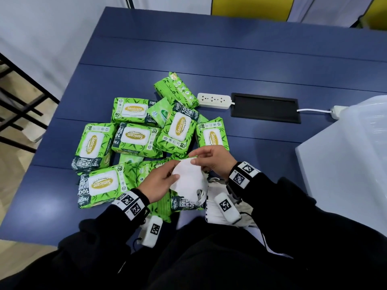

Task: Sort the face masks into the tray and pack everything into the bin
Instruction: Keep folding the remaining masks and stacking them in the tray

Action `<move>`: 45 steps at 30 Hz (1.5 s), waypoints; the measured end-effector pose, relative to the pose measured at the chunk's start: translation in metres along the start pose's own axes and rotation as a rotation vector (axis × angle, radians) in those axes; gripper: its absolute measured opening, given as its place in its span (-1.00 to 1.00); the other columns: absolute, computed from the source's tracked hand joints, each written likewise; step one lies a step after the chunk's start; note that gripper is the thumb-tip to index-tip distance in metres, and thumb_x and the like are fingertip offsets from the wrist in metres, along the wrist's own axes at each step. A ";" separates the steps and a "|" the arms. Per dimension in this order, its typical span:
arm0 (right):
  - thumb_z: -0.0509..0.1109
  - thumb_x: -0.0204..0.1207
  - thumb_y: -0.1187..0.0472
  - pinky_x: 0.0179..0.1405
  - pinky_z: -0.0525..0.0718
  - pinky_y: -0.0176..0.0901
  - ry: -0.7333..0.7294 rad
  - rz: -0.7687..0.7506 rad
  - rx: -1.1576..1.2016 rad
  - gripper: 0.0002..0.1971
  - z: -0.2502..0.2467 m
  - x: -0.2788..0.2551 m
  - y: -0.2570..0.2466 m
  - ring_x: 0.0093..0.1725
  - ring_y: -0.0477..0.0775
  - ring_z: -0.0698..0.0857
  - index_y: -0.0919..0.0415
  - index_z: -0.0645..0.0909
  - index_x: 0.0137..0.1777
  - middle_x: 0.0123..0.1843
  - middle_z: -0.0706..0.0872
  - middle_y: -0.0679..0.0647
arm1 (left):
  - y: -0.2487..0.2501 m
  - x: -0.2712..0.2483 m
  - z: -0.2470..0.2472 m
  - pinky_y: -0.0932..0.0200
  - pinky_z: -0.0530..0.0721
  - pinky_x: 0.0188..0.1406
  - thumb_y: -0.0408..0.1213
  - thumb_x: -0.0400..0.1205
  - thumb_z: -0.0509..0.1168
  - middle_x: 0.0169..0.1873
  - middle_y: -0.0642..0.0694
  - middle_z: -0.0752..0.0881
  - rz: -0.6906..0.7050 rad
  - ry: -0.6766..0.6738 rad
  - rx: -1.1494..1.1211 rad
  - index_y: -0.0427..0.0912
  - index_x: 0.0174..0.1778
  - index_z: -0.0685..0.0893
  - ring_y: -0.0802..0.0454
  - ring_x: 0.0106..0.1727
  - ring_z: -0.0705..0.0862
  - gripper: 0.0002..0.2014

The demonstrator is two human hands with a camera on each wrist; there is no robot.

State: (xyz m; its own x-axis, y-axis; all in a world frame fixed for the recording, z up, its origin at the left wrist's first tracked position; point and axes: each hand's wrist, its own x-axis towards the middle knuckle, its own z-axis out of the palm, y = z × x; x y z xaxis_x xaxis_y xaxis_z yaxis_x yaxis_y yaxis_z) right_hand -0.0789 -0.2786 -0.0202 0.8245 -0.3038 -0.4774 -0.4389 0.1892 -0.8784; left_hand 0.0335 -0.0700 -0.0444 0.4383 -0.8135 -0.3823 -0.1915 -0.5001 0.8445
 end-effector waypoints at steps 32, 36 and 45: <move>0.17 0.42 -0.64 0.05 0.70 0.05 0.069 -0.097 -0.563 -0.31 0.040 -0.050 0.011 -0.07 0.07 0.77 -0.02 0.75 -0.15 -0.16 0.81 -0.03 | 0.057 -0.056 0.020 -0.11 0.64 0.38 -0.30 0.74 0.17 0.23 0.02 0.78 0.040 0.023 -0.147 -0.03 0.43 0.59 0.03 0.29 0.72 -0.66; 0.28 0.54 -0.45 0.21 0.58 0.07 0.095 -0.157 -0.392 -0.50 0.056 -0.049 0.010 0.08 0.16 0.70 0.01 0.62 -0.10 -0.02 0.78 0.12 | 0.056 -0.060 0.015 -0.13 0.44 0.63 -0.13 0.64 0.15 0.56 0.08 0.58 0.041 -0.022 -0.005 0.05 0.74 0.34 0.14 0.56 0.53 -0.35; 0.40 0.39 -0.46 0.16 0.70 0.04 0.107 -0.094 -0.366 -0.44 0.082 -0.049 0.005 0.09 0.09 0.78 0.03 0.68 0.05 0.07 0.82 0.06 | 0.047 -0.068 -0.017 -0.07 0.67 0.33 -0.35 0.74 0.18 0.26 0.00 0.77 0.040 -0.040 -0.194 -0.01 0.46 0.60 0.04 0.30 0.72 -0.62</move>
State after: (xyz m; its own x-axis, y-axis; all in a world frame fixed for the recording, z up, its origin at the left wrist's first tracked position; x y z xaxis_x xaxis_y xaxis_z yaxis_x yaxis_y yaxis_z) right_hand -0.0922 -0.1863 0.0011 0.8340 -0.4031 -0.3768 -0.4771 -0.1839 -0.8594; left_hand 0.0099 -0.0328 0.0279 0.3973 -0.8449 -0.3582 -0.0335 -0.4034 0.9144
